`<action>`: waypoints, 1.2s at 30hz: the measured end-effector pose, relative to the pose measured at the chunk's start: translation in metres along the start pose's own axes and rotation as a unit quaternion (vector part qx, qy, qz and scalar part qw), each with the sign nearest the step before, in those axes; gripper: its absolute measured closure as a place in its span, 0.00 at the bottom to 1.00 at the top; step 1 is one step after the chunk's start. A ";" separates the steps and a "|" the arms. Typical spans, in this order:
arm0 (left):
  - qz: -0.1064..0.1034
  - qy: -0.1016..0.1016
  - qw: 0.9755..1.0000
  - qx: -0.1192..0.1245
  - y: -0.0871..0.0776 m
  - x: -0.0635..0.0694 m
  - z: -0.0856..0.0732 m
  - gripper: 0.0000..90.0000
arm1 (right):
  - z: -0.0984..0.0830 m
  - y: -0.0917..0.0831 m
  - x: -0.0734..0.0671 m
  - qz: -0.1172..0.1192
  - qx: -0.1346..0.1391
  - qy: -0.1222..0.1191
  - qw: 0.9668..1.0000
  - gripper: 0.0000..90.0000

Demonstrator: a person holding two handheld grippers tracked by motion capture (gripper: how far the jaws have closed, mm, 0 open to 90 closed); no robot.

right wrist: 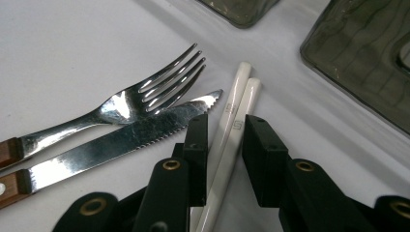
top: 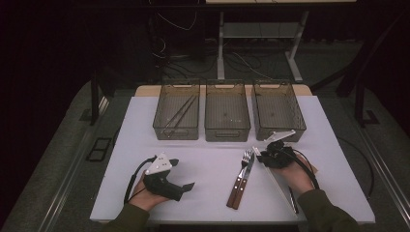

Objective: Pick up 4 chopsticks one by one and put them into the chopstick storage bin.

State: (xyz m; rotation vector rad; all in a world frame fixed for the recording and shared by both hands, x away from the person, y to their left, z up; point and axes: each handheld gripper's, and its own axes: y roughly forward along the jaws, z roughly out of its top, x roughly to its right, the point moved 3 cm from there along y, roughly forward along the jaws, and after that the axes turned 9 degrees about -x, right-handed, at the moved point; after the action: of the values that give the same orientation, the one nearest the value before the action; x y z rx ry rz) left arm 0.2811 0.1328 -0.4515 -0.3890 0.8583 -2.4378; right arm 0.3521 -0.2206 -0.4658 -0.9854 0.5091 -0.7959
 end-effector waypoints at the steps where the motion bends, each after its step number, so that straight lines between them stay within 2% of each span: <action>1: 0.000 0.001 1.000 0.000 0.000 0.000 0.000 0.00 | 0.000 0.000 0.000 0.003 0.000 0.000 1.000 0.80; 17: -0.001 0.001 1.000 -0.002 0.001 0.000 0.000 0.00 | 0.007 0.004 -0.003 0.015 0.007 -0.011 1.000 0.81; 32: -0.003 0.002 1.000 -0.002 0.001 0.001 0.000 0.00 | 0.018 0.011 -0.002 0.021 0.016 -0.002 1.000 0.82; 36: -0.004 0.004 1.000 -0.003 0.002 0.001 0.000 0.00 | 0.015 0.001 -0.003 0.040 0.027 0.011 0.999 0.75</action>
State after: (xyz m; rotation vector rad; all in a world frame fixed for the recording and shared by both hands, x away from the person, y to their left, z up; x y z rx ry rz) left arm 0.2808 0.1309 -0.4522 -0.3854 0.8685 -2.4472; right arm 0.3615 -0.2101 -0.4589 -0.9010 0.5407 -0.7464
